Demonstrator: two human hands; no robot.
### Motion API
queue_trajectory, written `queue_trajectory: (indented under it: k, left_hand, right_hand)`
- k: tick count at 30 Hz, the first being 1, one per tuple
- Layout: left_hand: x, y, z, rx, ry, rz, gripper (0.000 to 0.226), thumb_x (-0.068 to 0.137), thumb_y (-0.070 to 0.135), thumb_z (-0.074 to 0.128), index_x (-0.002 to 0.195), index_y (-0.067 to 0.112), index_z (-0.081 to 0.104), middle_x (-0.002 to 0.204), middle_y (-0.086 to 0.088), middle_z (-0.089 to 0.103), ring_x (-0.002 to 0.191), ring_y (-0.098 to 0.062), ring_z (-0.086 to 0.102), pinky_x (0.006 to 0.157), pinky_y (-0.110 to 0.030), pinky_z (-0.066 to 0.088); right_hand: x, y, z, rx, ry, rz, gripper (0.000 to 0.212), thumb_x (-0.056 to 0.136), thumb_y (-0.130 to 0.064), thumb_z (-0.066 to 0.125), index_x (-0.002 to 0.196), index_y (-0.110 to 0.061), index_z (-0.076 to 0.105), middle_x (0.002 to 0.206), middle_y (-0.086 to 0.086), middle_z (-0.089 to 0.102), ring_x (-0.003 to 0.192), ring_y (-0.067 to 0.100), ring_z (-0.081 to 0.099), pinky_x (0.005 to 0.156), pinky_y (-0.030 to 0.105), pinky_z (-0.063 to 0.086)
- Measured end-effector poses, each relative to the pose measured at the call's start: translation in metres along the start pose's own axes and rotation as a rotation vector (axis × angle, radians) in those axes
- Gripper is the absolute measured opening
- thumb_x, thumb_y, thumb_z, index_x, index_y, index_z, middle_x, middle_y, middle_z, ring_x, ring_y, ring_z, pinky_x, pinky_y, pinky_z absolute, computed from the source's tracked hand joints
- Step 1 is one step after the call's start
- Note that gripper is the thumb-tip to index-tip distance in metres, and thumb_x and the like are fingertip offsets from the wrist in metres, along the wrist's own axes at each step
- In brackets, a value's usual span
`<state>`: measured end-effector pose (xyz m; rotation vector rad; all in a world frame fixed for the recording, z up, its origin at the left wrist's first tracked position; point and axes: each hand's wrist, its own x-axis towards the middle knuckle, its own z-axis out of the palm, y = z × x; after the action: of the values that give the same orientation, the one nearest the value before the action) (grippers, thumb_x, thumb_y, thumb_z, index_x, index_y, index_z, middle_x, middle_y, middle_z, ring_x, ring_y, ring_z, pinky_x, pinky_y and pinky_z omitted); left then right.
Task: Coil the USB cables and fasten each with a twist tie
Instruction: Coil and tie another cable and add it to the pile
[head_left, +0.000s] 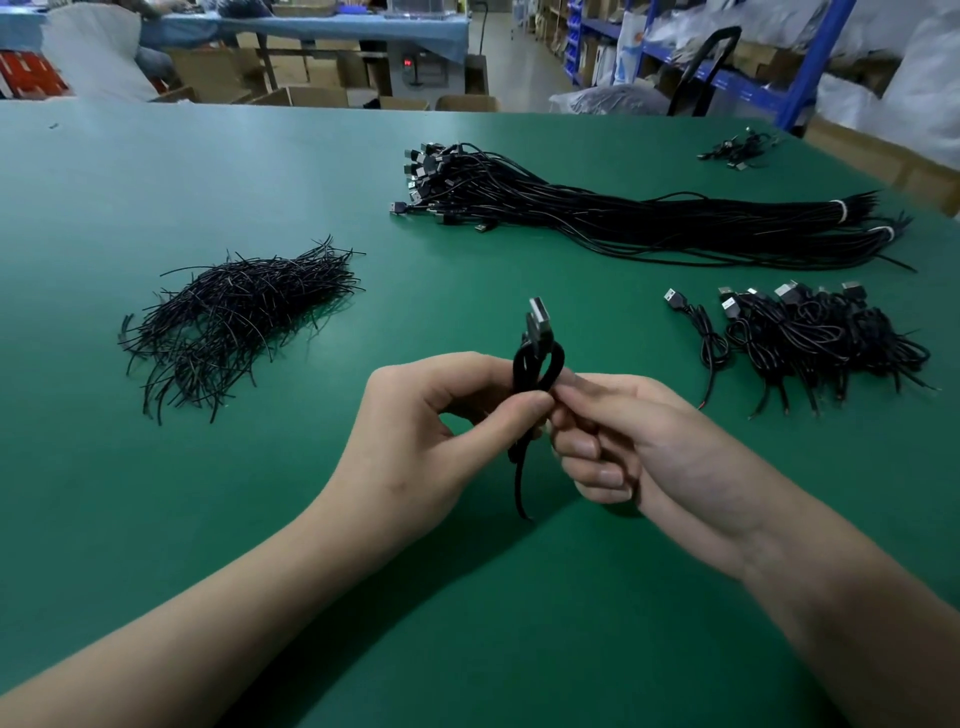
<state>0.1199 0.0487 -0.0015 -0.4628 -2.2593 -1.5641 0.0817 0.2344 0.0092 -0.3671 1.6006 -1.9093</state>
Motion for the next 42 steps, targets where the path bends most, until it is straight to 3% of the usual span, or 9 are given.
queue_trajectory:
  k: [8,14,18,21,26,30,33,38,42]
  left_hand:
    - [0.001,-0.003,0.0,0.124,0.013,0.03,0.02,0.091,0.027,0.069,0.106,0.019,0.079,0.09,0.01,0.078,0.085,-0.005,0.073,0.079,-0.023,0.057]
    - [0.001,-0.002,0.004,0.284,0.057,0.158,0.019,0.092,0.024,0.072,0.11,0.022,0.078,0.084,0.005,0.075,0.077,-0.013,0.071,0.072,-0.033,0.056]
    - [0.004,-0.002,0.004,0.352,0.067,0.204,0.007,0.092,0.019,0.072,0.094,0.017,0.078,0.069,0.023,0.055,0.063,0.002,0.053,0.063,-0.011,0.041]
    - [0.004,-0.005,0.005,0.357,0.062,0.19,0.009,0.092,0.02,0.072,0.096,0.017,0.08,0.069,0.021,0.058,0.063,0.0,0.054,0.062,-0.014,0.043]
    - [0.004,-0.005,0.008,-0.02,0.028,-0.149,0.018,0.092,0.017,0.072,0.108,0.02,0.079,0.09,0.004,0.079,0.089,-0.018,0.075,0.085,-0.037,0.059]
    - [0.007,-0.002,0.009,-0.291,0.0,-0.284,0.031,0.087,0.023,0.071,0.117,0.016,0.072,0.07,0.005,0.07,0.066,-0.007,0.065,0.069,-0.021,0.052]
    - [0.008,0.001,0.007,-0.479,-0.024,-0.37,0.043,0.083,0.026,0.071,0.123,0.012,0.065,0.066,0.001,0.064,0.061,-0.009,0.059,0.062,-0.022,0.05]
    - [0.009,0.003,0.003,-0.652,-0.072,-0.505,0.049,0.083,0.025,0.076,0.127,0.015,0.057,0.077,-0.007,0.071,0.065,-0.019,0.065,0.065,-0.029,0.051]
    - [0.006,0.001,0.003,-0.632,-0.016,-0.391,0.038,0.093,0.016,0.065,0.129,0.013,0.052,0.071,-0.005,0.068,0.063,-0.018,0.065,0.063,-0.025,0.054]
  right_hand:
    - [-0.002,0.0,0.0,-0.054,0.042,-0.008,0.022,0.085,-0.038,0.065,0.075,-0.019,0.063,0.059,-0.004,0.042,0.046,0.007,0.028,0.045,0.022,0.017]
    - [-0.003,0.001,0.006,-0.104,0.112,0.026,0.034,0.105,-0.029,0.043,0.074,-0.016,0.048,0.054,-0.004,0.034,0.044,0.01,0.022,0.045,0.02,0.017]
    - [-0.002,0.004,0.014,-0.098,0.184,0.017,0.042,0.106,-0.031,0.04,0.066,-0.018,0.046,0.051,-0.003,0.03,0.041,0.01,0.02,0.042,0.02,0.017]
    - [-0.001,0.006,0.02,-0.127,0.224,-0.014,0.041,0.106,-0.035,0.041,0.068,-0.018,0.042,0.05,-0.006,0.029,0.042,0.009,0.018,0.04,0.019,0.016]
    - [0.005,0.012,0.023,-0.341,0.355,-0.202,0.041,0.107,-0.031,0.043,0.067,-0.021,0.043,0.054,-0.01,0.033,0.048,0.009,0.026,0.046,0.024,0.025]
    - [0.002,0.015,0.023,-0.763,0.489,-0.496,0.04,0.106,-0.03,0.046,0.067,-0.022,0.042,0.054,-0.011,0.037,0.051,0.007,0.031,0.049,0.03,0.027]
    - [-0.002,0.013,0.023,-0.945,0.538,-0.663,0.036,0.105,-0.03,0.045,0.071,-0.019,0.048,0.051,-0.009,0.034,0.047,0.011,0.033,0.046,0.026,0.024]
    - [-0.002,0.01,0.02,-1.21,0.572,-0.807,0.033,0.104,-0.024,0.048,0.075,-0.01,0.054,0.057,-0.01,0.04,0.05,0.015,0.039,0.047,0.038,0.035]
    - [0.002,0.014,0.017,-1.007,0.515,-0.724,0.037,0.104,-0.033,0.047,0.073,-0.014,0.051,0.055,-0.005,0.044,0.05,0.012,0.039,0.048,0.034,0.035]
